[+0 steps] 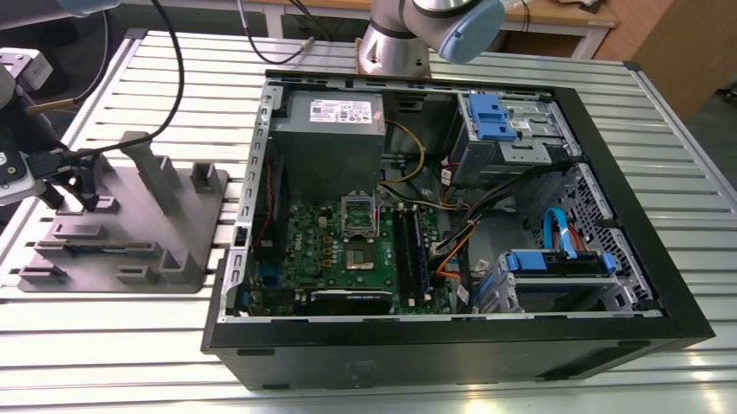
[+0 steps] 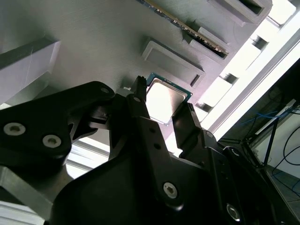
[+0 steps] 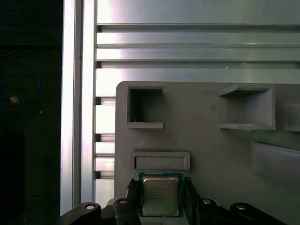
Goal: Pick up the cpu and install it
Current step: 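Pick up the cpu and move it towards the insertion slot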
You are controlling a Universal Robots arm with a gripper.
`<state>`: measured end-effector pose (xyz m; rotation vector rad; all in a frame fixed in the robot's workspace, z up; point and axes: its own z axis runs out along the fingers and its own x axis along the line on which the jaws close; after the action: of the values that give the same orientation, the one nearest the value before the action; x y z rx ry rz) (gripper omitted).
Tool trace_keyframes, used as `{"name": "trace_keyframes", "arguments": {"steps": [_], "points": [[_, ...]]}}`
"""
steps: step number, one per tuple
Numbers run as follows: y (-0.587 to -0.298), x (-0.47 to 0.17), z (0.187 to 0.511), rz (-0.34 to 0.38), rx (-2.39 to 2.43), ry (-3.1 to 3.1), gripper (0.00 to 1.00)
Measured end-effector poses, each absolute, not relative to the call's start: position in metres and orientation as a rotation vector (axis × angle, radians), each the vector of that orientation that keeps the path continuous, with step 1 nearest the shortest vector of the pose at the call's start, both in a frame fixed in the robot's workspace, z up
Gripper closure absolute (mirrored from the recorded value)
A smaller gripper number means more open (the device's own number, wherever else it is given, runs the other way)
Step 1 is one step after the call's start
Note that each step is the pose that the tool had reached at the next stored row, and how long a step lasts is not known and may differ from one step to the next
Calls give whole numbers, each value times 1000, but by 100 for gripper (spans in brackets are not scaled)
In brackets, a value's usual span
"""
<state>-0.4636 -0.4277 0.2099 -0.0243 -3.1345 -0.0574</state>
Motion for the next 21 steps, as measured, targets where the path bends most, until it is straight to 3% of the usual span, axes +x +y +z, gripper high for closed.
{"name": "trace_keyframes", "arguments": {"steps": [21], "points": [[-428, -464, 239, -59, -24, -3134, 53]]}}
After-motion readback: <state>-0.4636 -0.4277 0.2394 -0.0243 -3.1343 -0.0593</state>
